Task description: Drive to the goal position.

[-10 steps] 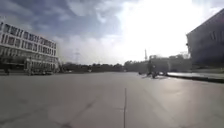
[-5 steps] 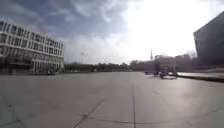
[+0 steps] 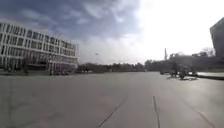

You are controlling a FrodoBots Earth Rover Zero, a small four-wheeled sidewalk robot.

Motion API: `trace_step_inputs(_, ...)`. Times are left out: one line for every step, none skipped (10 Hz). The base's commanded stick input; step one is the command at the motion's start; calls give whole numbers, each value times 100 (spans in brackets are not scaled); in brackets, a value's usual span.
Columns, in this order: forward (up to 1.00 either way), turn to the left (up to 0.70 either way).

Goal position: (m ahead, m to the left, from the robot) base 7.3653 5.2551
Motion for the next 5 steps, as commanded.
trace_step_inputs(85, 0)
trace_step_inputs(85, 0)
trace_step_inputs(85, 0)
trace_step_inputs(85, 0)
trace_step_inputs(85, 0)
